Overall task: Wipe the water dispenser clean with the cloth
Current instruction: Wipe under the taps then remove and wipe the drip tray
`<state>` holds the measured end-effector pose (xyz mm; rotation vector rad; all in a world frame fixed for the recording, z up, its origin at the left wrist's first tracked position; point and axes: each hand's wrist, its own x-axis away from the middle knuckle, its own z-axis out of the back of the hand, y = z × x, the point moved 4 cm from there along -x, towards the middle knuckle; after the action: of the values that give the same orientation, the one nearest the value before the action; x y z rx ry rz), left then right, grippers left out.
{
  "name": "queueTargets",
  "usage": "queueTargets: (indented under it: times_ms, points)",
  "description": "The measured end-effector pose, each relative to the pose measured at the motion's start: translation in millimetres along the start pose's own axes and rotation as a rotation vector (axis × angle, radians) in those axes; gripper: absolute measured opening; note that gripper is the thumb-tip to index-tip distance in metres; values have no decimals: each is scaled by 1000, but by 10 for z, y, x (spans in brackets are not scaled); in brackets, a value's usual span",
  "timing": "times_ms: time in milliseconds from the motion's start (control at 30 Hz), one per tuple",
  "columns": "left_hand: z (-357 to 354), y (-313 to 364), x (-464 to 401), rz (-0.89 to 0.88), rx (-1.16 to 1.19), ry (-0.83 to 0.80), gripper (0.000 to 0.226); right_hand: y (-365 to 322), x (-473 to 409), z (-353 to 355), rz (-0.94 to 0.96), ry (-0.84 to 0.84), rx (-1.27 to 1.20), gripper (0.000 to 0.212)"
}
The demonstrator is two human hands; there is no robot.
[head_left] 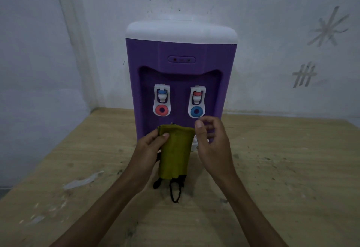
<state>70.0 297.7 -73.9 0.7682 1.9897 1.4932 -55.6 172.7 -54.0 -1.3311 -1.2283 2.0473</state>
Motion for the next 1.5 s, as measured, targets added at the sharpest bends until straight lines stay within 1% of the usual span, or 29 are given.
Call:
queueTargets:
  times_ms: [33, 67, 100, 133, 167, 200, 233, 333, 433, 500, 567, 633, 733, 833, 900, 967, 1033, 1100, 1167, 1267, 1300, 1400, 1433, 1500]
  points:
    - [-16, 7, 2, 22, 51, -8, 26, 22, 2, -12, -63, -68, 16, 44]
    - [-29, 11, 3, 33, 94, -15, 28, 50, 15, -46, -143, -184, 21, 49]
    - [-40, 11, 7, 33, 104, -17, 28, 79, 43, -89, -220, -322, 0, 48]
    - [-38, 13, 7, 28, 89, -8, 27, 103, 82, -138, -295, -445, -60, 42]
    - [-22, 17, 6, 20, 50, 12, 25, 122, 126, -180, -359, -529, -121, 34]
    - [-5, 20, 7, 19, 15, 32, 23, 120, 162, -203, -389, -575, -142, 30]
    - [27, 13, -3, 24, -13, 54, 21, 124, 178, -213, -384, -599, -112, 30]
    - [89, 3, -21, 34, -92, 49, 15, 157, 175, -218, -327, -636, 14, 32]
    - [52, -8, -4, 3, -208, 27, 33, 204, 179, -165, -331, -665, 14, 32]
    - [37, -35, -9, -37, -290, 46, 33, 235, 203, -87, -367, -649, -23, 31]
    - [-18, -88, -19, -82, -362, 35, 30, 279, 217, 78, -335, -588, 44, 26]
    - [-174, -166, -44, -172, -466, -45, 27, 339, 206, 316, -281, -503, 167, 20]
    - [-519, -265, -82, -318, -604, -188, 15, 415, 187, 661, -231, -377, 214, 19]
    - [-996, -270, -211, -434, -792, -368, 22, 574, 149, 949, -116, -237, 373, 18]
    - [-1332, -266, -368, -481, -900, -484, 24, 732, 91, 1118, -94, -131, 449, 20]
    - [-1632, -280, -556, -532, -980, -519, 23, 902, -7, 1259, -101, -55, 513, 20]
    - [-1911, -347, -756, -577, -1094, -524, 22, 1046, -143, 1358, -109, -38, 581, 23]
    - [-2167, -415, -955, -625, -1221, -496, 25, 1204, -308, 1421, -91, -47, 655, 29]
    - [-2342, -459, -1184, -635, -1331, -452, 29, 1344, -487, 1431, -57, -52, 701, 31]
    - [-2538, -584, -1637, -590, -1421, -418, 20, 1600, -824, 1434, -53, -51, 806, 28]
    - [-2560, -623, -1771, -565, -1450, -411, 16, 1663, -918, 1423, -57, -55, 857, 32]
    - [-2609, -760, -2096, -454, -1567, -378, 13, 1822, -1127, 1406, -49, -95, 960, 57]
    - [-2621, -826, -2200, -404, -1558, -359, 17, 1887, -1177, 1405, -46, -114, 964, 58]
    - [-2624, -916, -2298, -302, -1396, -335, 25, 1938, -1218, 1388, -37, -167, 971, 57]
